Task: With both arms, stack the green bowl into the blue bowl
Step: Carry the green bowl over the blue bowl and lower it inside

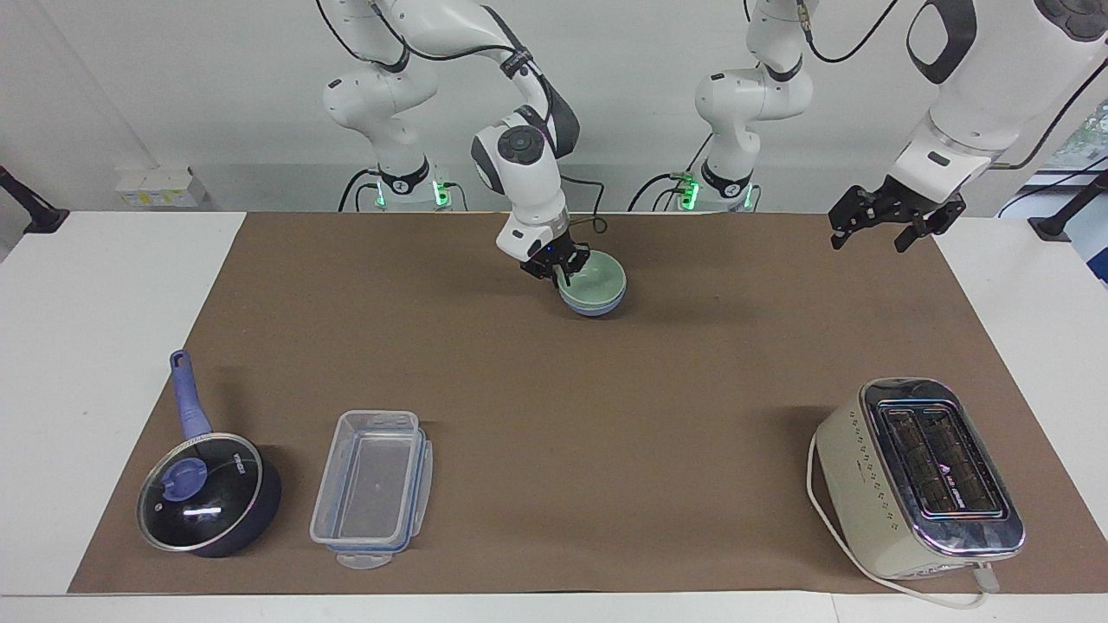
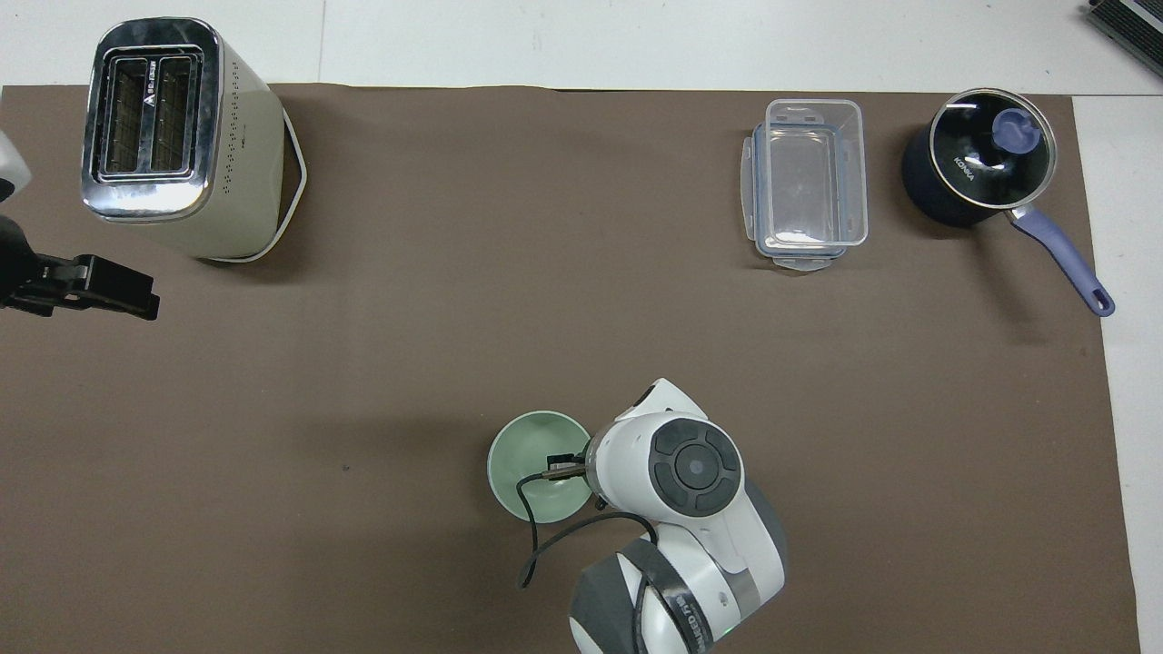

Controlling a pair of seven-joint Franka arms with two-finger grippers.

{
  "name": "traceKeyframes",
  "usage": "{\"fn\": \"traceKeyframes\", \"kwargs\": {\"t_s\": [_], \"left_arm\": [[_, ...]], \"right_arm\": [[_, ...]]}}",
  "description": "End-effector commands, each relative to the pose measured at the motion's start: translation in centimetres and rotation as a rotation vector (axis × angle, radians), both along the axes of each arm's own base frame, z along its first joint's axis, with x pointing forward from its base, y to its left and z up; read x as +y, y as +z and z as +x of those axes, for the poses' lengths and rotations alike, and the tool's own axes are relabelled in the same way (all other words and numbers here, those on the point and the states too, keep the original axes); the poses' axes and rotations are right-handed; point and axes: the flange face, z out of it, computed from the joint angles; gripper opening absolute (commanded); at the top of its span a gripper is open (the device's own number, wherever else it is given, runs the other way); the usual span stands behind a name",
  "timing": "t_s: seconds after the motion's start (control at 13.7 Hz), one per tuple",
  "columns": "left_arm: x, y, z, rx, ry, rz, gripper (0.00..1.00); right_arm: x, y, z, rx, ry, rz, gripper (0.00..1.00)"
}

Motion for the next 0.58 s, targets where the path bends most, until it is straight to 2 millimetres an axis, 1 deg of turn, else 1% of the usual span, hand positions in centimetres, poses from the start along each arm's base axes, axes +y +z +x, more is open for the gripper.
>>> {"fn": "traceKeyframes", "kwargs": {"t_s": [0.0, 0.15, 0.29, 0.51], "left_arm": [[0.2, 0.6, 0.1, -0.007, 0.013, -0.008, 1.00], [0.2, 0.6, 0.1, -0.007, 0.013, -0.008, 1.00], [0.2, 0.6, 0.1, -0.007, 0.013, -0.008, 1.00], [0.2, 0.6, 0.1, -0.007, 0.013, -0.008, 1.00]], "right_arm": [[0.5, 0.5, 0.3, -0.019, -0.034, 0.001, 0.25], [0.8, 1.1, 0.5, -0.023, -0.051, 0.008, 0.28], [0.9, 2.0, 0.9, -0.017, -0.060, 0.009, 0.28], [0.8, 4.1, 1.6, 0.003, -0.062, 0.006, 0.29]]}}
